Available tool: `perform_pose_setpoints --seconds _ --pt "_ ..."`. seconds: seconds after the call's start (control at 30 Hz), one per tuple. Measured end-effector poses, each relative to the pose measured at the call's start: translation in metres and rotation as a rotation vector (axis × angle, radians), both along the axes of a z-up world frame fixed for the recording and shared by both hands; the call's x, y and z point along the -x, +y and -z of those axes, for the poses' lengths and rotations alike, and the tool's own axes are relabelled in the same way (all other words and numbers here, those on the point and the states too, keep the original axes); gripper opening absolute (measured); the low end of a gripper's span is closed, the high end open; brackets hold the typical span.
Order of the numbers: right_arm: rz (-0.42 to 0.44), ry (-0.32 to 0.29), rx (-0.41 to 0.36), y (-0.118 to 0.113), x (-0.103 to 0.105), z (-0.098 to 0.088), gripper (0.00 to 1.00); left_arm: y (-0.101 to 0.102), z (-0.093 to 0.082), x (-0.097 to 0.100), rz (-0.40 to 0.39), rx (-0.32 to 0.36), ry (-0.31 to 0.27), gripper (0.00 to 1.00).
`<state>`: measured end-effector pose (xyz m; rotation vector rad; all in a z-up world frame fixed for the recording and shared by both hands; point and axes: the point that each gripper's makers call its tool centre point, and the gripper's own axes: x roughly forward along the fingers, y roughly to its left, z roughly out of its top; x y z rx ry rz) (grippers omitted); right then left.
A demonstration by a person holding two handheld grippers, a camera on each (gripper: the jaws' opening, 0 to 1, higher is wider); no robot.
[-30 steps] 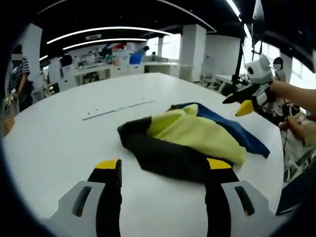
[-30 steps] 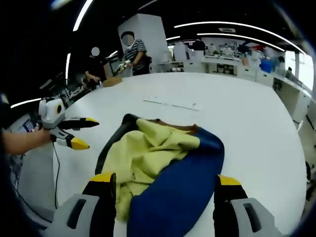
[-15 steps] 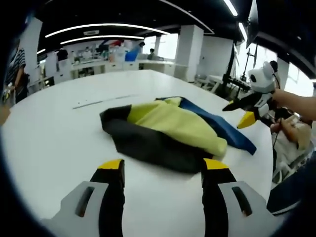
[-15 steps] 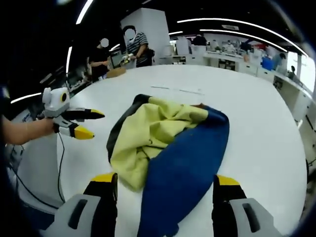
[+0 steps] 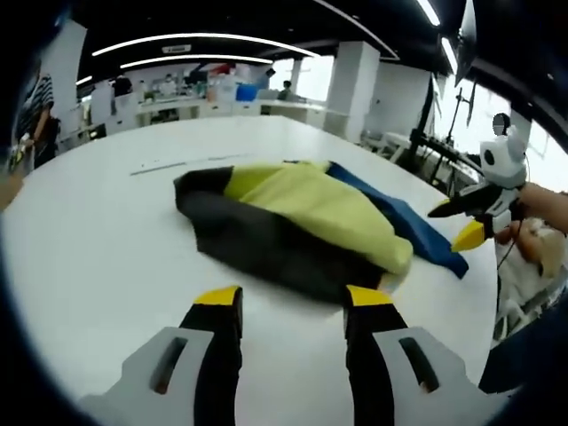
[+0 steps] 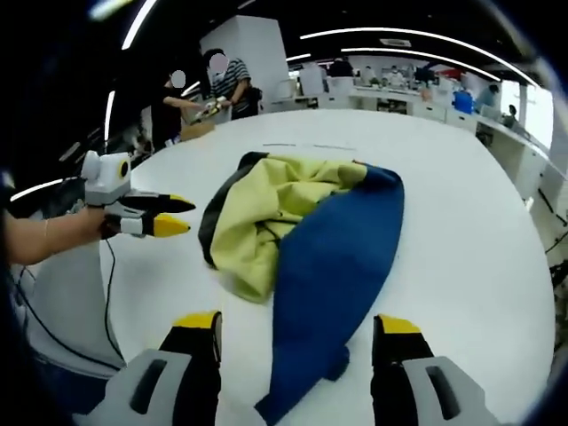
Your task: Fold the garment on the visible template until the final outline fits inside the template.
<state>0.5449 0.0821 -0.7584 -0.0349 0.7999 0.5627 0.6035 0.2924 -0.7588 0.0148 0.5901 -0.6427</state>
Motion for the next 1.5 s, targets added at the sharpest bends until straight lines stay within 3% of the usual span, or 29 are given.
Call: perform_pose_setpoints --seconds 0.3,0.5,0.73,0.93,1.0,1.17,1.5 --pt "0.093 0.003 0.004 -0.013 0.016 0.005 0.41 -0.013 0.008 0.0 -0.009 0.018 0.019 0.33" --pt "0.131 0.033 0.006 -0.015 0.027 0.012 0.32 -0.016 0.012 -0.003 -0.026 0.018 0.033 0.29" --pt "0.139 0.025 0.075 -0.019 0.036 0.027 0.16 -0.021 0.016 -0.005 -0.056 0.047 0.071 0.21" --pt "0.16 0.008 0.082 -0.021 0.036 0.029 0.05 -0.021 0.024 -0.001 -0.063 0.024 0.11 0.0" --pt "0.163 -0.002 0.084 -0.022 0.035 0.027 0.0 -0.02 0.023 -0.001 -0.071 0.028 0.104 0.0" --pt "0.175 -0.019 0.102 -0.03 0.032 0.02 0.0 -0.011 0.014 -0.001 -0.097 0.036 0.081 0.0" --pt "0.244 -0.102 0.092 -0.055 0.009 -0.021 0.0 0.025 -0.022 -0.004 -0.188 0.092 0.031 0.0"
